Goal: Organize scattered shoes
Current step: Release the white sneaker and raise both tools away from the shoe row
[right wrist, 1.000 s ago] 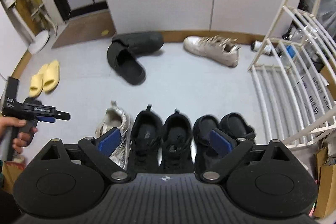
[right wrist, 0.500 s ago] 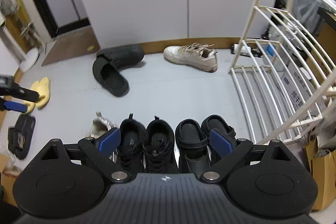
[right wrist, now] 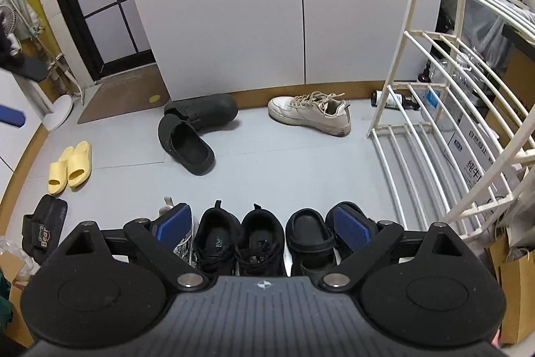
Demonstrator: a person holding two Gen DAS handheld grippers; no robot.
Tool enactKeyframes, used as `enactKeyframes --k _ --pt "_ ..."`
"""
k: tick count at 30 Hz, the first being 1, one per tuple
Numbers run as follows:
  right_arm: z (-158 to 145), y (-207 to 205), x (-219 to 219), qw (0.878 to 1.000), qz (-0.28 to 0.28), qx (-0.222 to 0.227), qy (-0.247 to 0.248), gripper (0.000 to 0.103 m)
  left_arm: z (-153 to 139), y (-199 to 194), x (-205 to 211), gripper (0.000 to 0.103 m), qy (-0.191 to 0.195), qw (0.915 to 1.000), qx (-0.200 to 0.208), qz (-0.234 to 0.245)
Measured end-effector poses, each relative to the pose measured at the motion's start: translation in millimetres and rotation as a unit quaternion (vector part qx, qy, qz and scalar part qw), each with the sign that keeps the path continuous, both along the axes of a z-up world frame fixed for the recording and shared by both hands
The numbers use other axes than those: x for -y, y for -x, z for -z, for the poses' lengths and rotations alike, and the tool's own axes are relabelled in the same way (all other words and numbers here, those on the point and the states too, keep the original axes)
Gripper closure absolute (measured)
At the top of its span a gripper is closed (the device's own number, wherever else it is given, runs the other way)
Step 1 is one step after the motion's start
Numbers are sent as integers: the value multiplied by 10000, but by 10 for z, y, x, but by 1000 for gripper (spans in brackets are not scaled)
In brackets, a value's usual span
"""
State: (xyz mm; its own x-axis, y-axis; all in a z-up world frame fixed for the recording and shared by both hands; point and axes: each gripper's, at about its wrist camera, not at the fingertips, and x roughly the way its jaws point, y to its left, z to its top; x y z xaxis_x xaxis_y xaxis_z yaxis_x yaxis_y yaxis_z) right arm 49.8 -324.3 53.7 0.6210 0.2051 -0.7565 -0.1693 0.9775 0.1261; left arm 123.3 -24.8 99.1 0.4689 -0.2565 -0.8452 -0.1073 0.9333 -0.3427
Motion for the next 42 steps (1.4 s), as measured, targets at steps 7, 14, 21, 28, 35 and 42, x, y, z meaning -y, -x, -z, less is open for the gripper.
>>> enactKeyframes --k 7,14,21,28,35,42 --pt "157 -112 259 10000 -17 74 34 7 343 -362 249 9 94 9990 373 231" --pt "324 -366 303 9991 423 77 -27 7 732 -745 484 9 175 9982 326 471" --pt "442 -453 227 9995 90 288 -94 7 1096 -1152 583 9 -48 9956 498 786" --pt "916 -678 293 9920 639 233 -1067 7 1688 -1759 816 9 -200 9855 642 1559" --pt "1344 -1040 428 9953 397 71 -879 7 2245 -2597 1101 13 -164 9813 725 1778" --pt "1658 -1387 590 9942 724 -75 -788 7 2393 -3230 1399 13 63 9793 513 1958"
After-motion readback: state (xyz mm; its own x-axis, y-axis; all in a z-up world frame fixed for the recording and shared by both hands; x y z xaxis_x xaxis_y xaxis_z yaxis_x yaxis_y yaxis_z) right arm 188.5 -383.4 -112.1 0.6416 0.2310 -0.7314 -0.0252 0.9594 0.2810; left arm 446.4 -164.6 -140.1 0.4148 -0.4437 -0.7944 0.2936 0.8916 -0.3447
